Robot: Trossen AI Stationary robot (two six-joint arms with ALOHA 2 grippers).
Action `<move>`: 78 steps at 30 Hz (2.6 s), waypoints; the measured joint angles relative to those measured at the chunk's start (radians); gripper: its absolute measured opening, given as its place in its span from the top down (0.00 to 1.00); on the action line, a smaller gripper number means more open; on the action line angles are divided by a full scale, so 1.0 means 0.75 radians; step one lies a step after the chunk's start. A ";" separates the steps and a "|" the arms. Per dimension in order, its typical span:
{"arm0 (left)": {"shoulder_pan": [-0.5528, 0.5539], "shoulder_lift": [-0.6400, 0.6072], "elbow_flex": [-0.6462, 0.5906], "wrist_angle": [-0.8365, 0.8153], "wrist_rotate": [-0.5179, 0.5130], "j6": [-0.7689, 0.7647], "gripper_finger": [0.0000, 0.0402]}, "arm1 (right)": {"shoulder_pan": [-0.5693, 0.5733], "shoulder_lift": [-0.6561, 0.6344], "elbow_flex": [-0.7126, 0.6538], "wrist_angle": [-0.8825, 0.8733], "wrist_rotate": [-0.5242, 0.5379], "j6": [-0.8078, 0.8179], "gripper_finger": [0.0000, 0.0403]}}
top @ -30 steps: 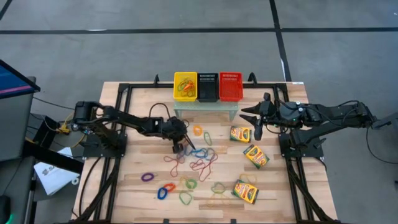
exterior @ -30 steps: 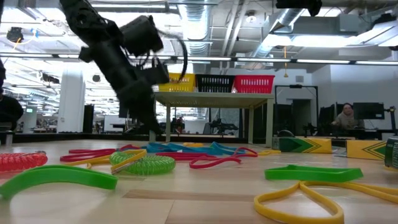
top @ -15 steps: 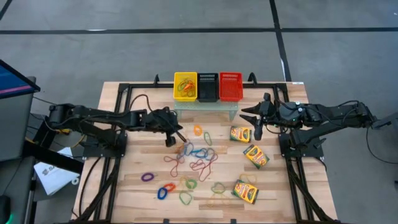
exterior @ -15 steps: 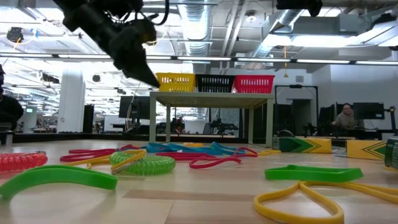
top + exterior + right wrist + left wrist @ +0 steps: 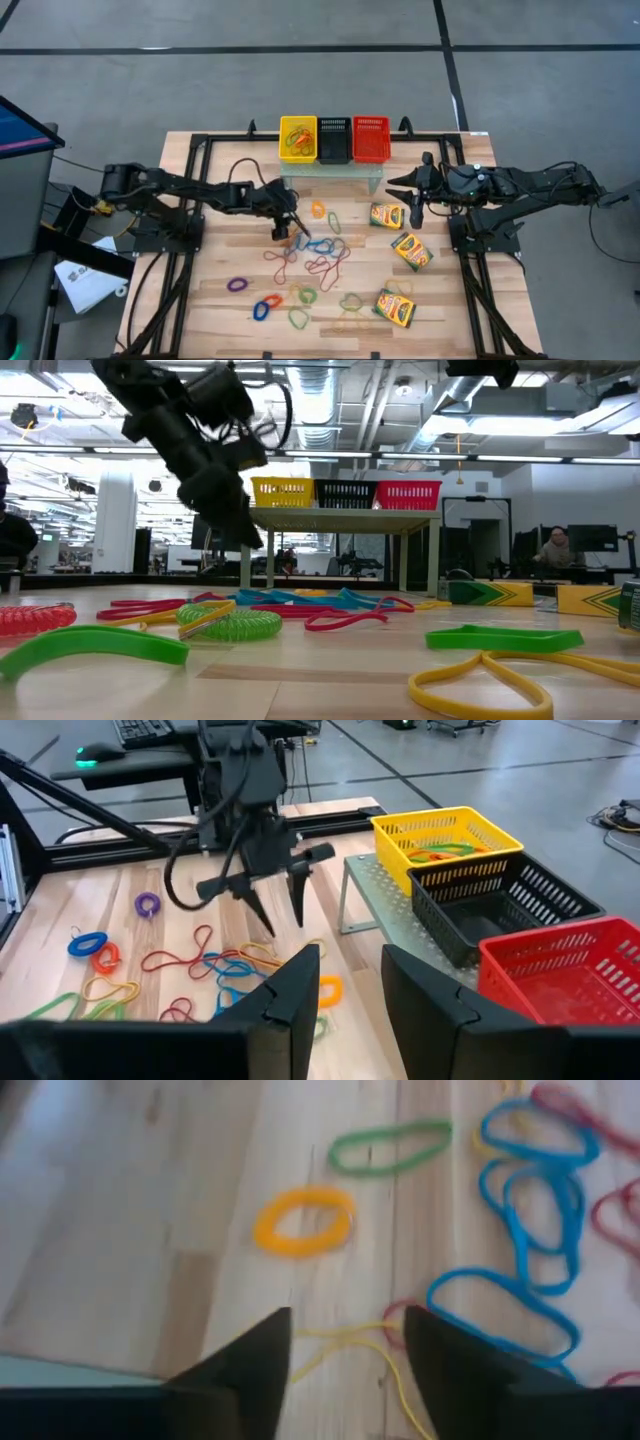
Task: Pick & Place Office Desk Supplies
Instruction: Put the big yellow rubber band into the yellow bin on the shelf
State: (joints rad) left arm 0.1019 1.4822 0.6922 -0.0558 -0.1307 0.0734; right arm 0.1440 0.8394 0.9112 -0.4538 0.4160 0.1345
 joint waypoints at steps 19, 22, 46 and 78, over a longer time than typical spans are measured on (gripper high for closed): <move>0.082 0.254 0.002 0.051 0.044 -0.028 0.81 | 0.000 0.000 0.000 -0.034 -0.001 0.031 0.73; 0.087 0.254 0.000 0.061 0.023 -0.028 0.97 | 0.000 0.000 0.000 -0.033 -0.001 0.034 0.73; 0.017 -0.377 0.111 0.049 -0.066 -0.026 1.00 | -0.001 -0.001 0.001 -0.039 0.000 0.019 0.73; 0.563 -0.212 0.466 0.011 -0.030 0.266 0.77 | 0.010 -0.001 0.001 -0.108 -0.001 0.028 0.73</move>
State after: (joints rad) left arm 0.5243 1.3233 1.0420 -0.0473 -0.1532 0.2729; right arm 0.1513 0.8384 0.9115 -0.5348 0.4156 0.1553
